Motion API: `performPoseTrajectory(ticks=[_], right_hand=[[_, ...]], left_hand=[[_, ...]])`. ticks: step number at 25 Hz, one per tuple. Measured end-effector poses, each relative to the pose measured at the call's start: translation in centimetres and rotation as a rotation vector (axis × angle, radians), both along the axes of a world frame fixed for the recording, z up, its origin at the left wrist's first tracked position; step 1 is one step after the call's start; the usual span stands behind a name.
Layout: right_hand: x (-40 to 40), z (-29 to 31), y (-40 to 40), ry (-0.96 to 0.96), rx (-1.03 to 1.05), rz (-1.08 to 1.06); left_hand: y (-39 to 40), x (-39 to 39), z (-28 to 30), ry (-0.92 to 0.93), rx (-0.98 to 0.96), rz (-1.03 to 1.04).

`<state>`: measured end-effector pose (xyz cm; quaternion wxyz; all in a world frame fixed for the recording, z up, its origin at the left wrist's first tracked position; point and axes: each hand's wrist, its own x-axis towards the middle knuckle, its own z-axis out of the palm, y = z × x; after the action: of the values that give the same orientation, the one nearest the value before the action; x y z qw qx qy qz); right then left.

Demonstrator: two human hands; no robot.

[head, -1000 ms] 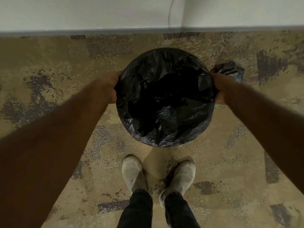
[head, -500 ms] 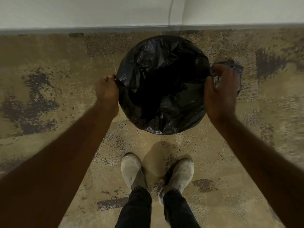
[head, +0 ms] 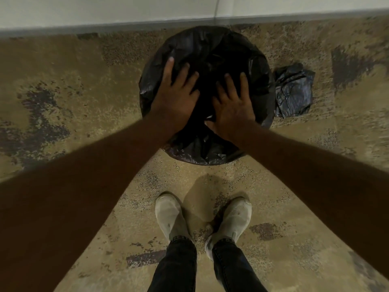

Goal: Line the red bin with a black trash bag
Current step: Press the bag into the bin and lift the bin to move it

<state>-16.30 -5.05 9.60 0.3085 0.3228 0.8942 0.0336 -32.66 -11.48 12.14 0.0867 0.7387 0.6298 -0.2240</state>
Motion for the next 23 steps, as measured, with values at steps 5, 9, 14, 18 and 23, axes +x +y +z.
performPoseTrajectory(ticks=[5, 9, 14, 18, 23], right_hand=[[2.0, -0.2, 1.6, -0.175, 0.045, 0.052], [2.1, 0.0, 2.3, -0.266, 0.051, 0.095], [2.1, 0.4, 2.6, -0.376, 0.088, 0.156], [1.9, 1.9, 2.1, -0.161, 0.029, 0.138], [4.0, 5.8, -1.6, 0.716, 0.014, -0.343]], left_hand=[[0.7, -2.3, 0.1, 0.345, -0.154, -0.012], [0.6, -2.0, 0.0, 0.423, -0.211, -0.022], [0.8, -2.3, 0.0, 0.477, -0.288, -0.013], [0.4, -2.2, 1.2, 0.151, 0.011, -0.072], [-3.9, 1.4, 3.0, -0.264, 0.429, 0.48]])
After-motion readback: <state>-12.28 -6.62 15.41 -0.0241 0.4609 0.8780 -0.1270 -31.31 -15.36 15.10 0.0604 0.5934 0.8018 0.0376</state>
